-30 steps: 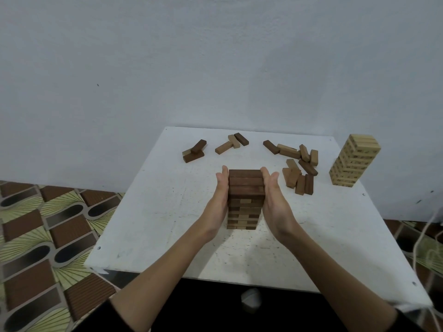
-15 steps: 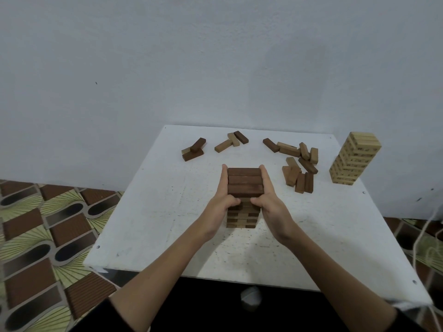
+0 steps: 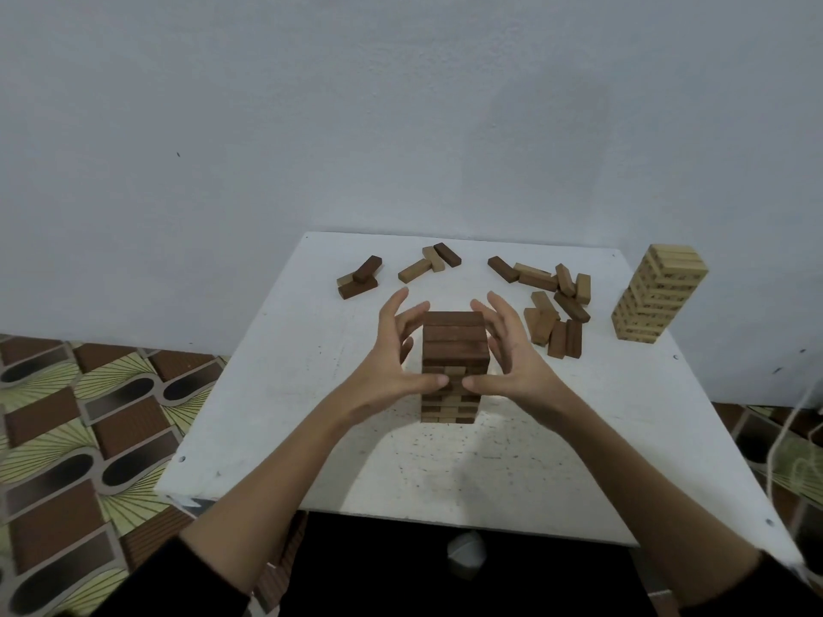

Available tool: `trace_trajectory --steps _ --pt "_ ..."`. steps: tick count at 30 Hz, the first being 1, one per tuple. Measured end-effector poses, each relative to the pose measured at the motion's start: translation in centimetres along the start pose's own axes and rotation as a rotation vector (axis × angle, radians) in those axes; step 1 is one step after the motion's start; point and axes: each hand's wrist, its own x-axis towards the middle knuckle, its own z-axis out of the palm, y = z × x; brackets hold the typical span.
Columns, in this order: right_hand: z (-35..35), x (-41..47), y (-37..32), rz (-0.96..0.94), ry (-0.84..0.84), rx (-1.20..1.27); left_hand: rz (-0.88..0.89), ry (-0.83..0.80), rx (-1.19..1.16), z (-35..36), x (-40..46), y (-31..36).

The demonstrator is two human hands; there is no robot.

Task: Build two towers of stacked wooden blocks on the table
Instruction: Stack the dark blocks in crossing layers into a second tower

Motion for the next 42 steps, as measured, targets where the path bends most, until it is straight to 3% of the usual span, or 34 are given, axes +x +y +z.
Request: trace_trajectory --steps 26,32,34,36,39,42 --pt "-0.8 1.3 -0.2 0.009 0.001 -0.108 -0.016 0.030 0.001 -0.2 1.3 -0.5" --pt "-1.8 1.0 -0.1 0.000 -0.059 -0.106 -0.016 -0.044 -0.027 -1.1 0.9 -0.5" --pt "-2.9 0.9 -0.4 -0.009 0.027 -0.067 -0.046 -0.047 -0.031 -2.1 1.1 -0.7" --pt "-4.3 1.2 -0.1 0.025 0.245 -0.068 -0.113 0.081 -0.113 -3.2 1.7 -1.0" --pt "-6.6 2.8 2.8 0.077 0.536 -0.381 -0.177 0.220 -0.230 -4.6 2.2 -1.8" --pt "-8.2 4.8 6.8 0.249 0.437 -0.795 -0.159 0.227 -0.132 -5.0 1.8 -2.5"
